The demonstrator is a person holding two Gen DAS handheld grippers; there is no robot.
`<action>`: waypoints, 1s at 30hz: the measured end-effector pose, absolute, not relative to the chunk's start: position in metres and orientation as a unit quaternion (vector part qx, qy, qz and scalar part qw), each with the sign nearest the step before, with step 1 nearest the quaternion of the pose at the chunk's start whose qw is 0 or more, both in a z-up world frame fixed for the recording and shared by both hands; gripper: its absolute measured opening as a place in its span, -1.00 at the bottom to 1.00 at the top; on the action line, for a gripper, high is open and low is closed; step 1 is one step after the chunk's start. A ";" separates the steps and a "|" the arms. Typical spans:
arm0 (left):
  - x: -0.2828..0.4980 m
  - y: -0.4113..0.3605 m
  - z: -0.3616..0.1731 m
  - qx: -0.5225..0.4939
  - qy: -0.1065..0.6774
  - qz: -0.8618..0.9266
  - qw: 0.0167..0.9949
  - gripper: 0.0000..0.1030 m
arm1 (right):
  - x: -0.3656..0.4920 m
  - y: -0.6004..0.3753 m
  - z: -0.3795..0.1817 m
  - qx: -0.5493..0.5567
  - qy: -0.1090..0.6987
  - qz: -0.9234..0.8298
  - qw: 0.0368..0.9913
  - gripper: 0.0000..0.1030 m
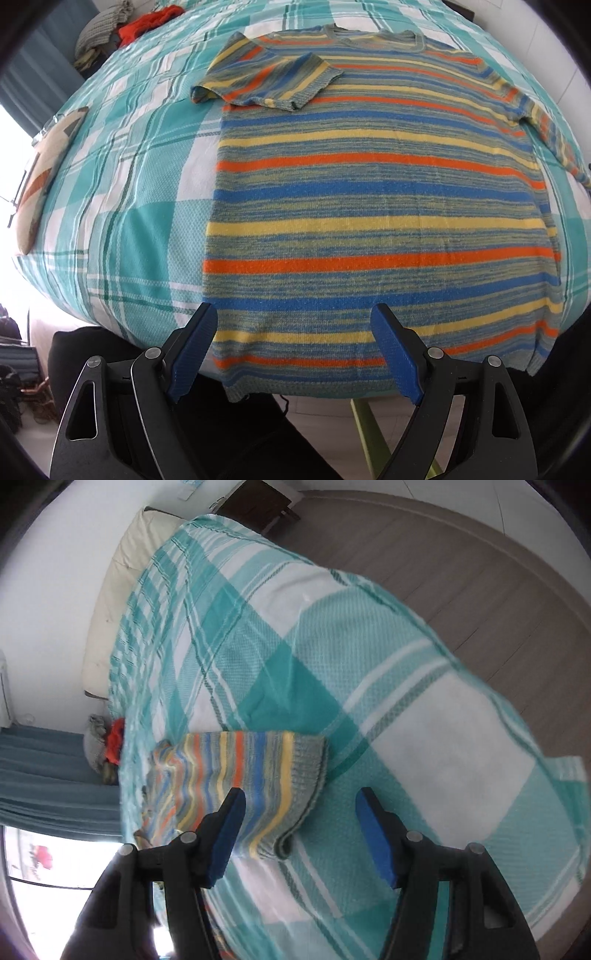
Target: Fold small clothes
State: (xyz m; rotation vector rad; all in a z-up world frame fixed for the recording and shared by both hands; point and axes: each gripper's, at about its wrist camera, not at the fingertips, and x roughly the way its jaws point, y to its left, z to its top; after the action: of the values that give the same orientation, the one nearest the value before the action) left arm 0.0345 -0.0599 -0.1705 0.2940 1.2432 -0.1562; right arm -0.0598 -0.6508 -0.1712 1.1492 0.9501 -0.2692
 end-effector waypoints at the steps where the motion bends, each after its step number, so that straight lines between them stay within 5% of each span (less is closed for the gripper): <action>1: 0.034 -0.062 -0.169 0.138 0.579 -0.074 0.800 0.68 | -0.056 -0.647 -0.172 0.510 0.430 -0.130 0.734 -0.39; 2: 0.033 -0.063 -0.166 0.138 0.576 -0.075 0.802 0.68 | -0.053 -0.644 -0.166 0.480 0.426 -0.150 0.752 -0.90; 6: 0.026 -0.059 -0.155 0.137 0.560 -0.069 0.814 0.68 | -0.052 -0.650 -0.150 0.428 0.395 -0.195 0.789 -0.94; 8: 0.024 -0.053 -0.157 0.136 0.563 -0.064 0.813 0.68 | -0.057 -0.653 -0.157 0.450 0.406 -0.189 0.773 -0.83; 12: 0.022 -0.043 -0.168 0.129 0.580 -0.060 0.802 0.68 | -0.084 -0.646 -0.157 0.508 0.364 -0.139 0.768 0.39; 22: 0.021 -0.042 -0.157 0.124 0.564 -0.059 0.814 0.68 | -0.059 -0.599 -0.153 0.428 0.367 0.009 0.826 0.43; 24: 0.022 -0.039 -0.160 0.121 0.569 -0.057 0.812 0.68 | -0.060 -0.597 -0.151 0.409 0.376 0.011 0.832 0.26; 27: 0.024 -0.037 -0.169 0.118 0.583 -0.058 0.802 0.68 | -0.055 -0.600 -0.163 0.397 0.424 -0.022 0.814 -0.86; 30: 0.026 -0.038 -0.167 0.127 0.579 -0.055 0.804 0.68 | -0.056 -0.600 -0.173 0.383 0.472 -0.082 0.790 -0.89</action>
State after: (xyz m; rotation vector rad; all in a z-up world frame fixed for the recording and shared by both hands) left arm 0.0256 -0.0383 -0.1668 0.2727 1.2395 -0.1179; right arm -0.0557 -0.5997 -0.1734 0.8240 1.0165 -0.1775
